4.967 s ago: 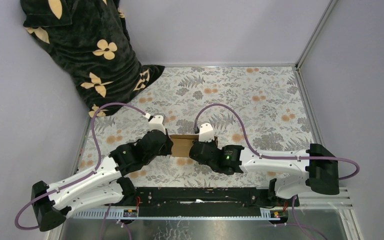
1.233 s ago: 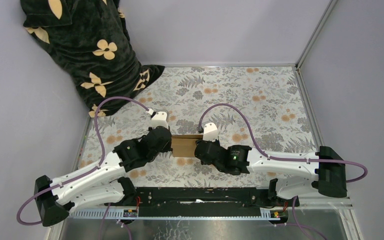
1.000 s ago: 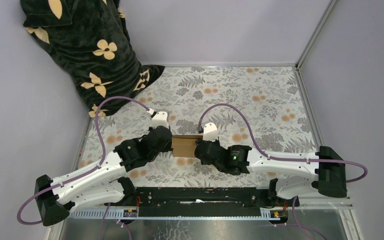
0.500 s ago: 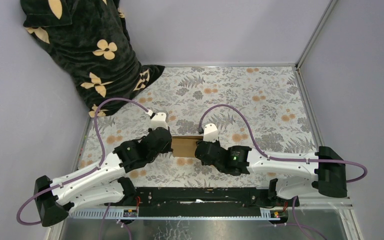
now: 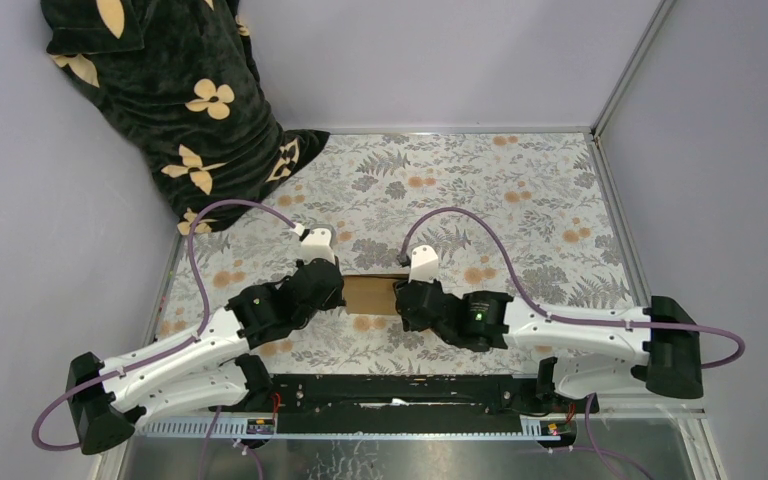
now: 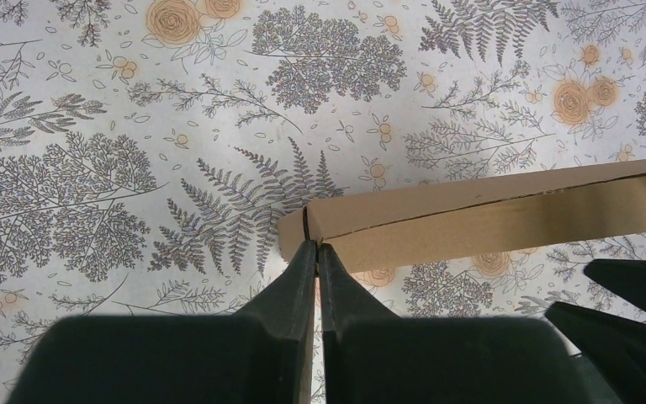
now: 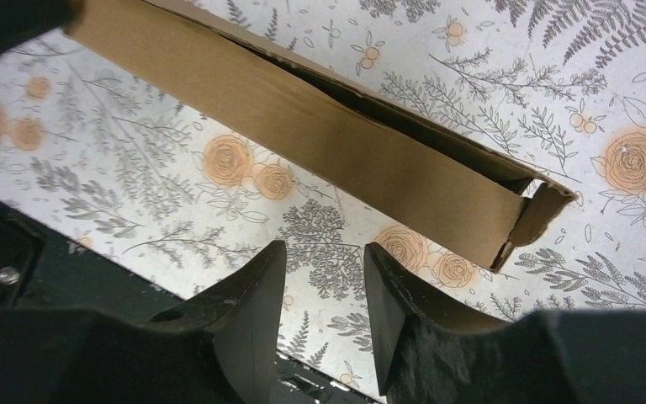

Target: Fold the paper box

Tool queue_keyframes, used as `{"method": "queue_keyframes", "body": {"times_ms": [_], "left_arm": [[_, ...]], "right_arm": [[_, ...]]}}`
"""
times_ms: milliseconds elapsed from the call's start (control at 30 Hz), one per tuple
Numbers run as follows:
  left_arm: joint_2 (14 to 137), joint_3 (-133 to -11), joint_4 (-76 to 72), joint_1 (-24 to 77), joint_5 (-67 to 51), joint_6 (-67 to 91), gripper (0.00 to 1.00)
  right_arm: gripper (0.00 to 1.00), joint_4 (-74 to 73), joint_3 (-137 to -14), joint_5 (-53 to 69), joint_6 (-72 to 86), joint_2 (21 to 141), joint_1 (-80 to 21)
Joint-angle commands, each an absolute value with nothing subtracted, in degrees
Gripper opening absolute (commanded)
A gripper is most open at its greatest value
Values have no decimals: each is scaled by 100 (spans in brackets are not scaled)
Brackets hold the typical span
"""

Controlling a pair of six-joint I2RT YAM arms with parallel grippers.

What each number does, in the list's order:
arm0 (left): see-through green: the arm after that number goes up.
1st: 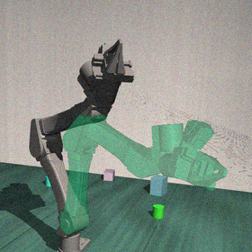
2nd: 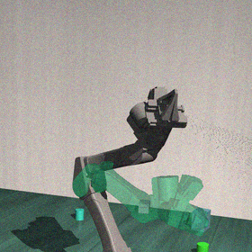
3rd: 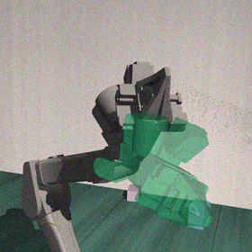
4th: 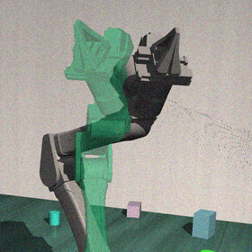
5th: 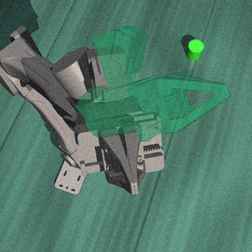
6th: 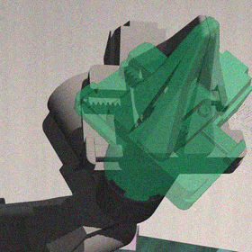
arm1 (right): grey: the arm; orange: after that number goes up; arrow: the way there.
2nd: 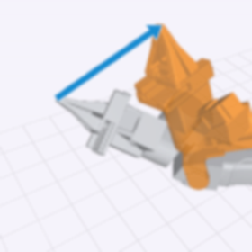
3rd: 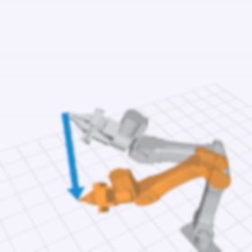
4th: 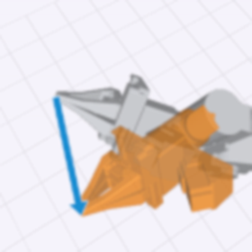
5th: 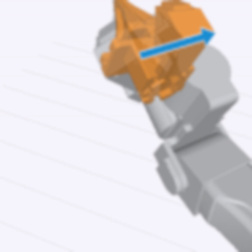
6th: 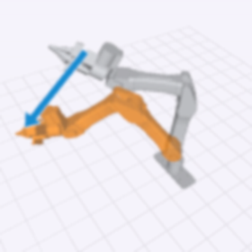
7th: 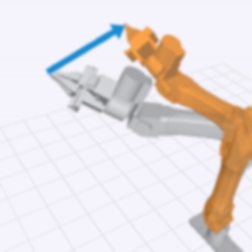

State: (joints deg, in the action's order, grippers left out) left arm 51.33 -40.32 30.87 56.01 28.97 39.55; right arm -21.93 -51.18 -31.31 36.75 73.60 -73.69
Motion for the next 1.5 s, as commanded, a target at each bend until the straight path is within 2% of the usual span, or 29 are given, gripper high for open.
{"method": "queue_keyframes", "body": {"times_ms": [0,200,400,667,1033,1467], "left_arm": [[5086,-3873,3024,5669,2943,4056,7],[5089,-3872,3023,5669,2947,4050,7],[5072,-3889,3038,5669,2943,4033,7],[5045,-3919,3065,5669,2975,4008,7],[5078,-3921,3068,5669,2967,4023,7],[5145,-3890,3051,5678,2940,4093,7]], "right_arm": [[47,-1914,-5283,-2969,3560,6751,-7354],[49,-2170,-5600,-3415,3436,6361,-7344],[49,-2945,-6081,-3909,3504,6668,-7045],[50,-3012,-5807,-3527,3553,6452,-6142],[49,-2991,-5644,-3227,3549,6594,-5956],[35,-2697,-5012,-2616,3744,6468,-5959]]}}
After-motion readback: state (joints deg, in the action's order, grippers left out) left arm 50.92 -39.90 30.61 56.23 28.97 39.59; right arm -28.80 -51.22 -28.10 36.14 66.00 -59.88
